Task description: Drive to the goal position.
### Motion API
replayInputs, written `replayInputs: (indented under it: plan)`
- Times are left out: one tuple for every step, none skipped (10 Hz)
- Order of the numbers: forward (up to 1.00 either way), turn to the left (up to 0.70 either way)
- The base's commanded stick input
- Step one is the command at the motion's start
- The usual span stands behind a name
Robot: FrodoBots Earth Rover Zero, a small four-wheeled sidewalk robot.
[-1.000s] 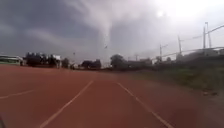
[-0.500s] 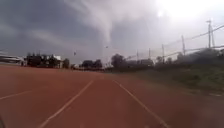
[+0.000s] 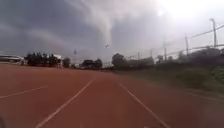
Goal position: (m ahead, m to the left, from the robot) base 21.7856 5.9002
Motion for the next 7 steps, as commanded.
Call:
replayInputs:
  plan:
    - [0.70, 0.00]
    - [0.70, 0.00]
    - [0.70, 0.00]
    - [0.70, 0.00]
    - [0.70, 0.00]
    - [0.70, 0.00]
    - [0.70, 0.00]
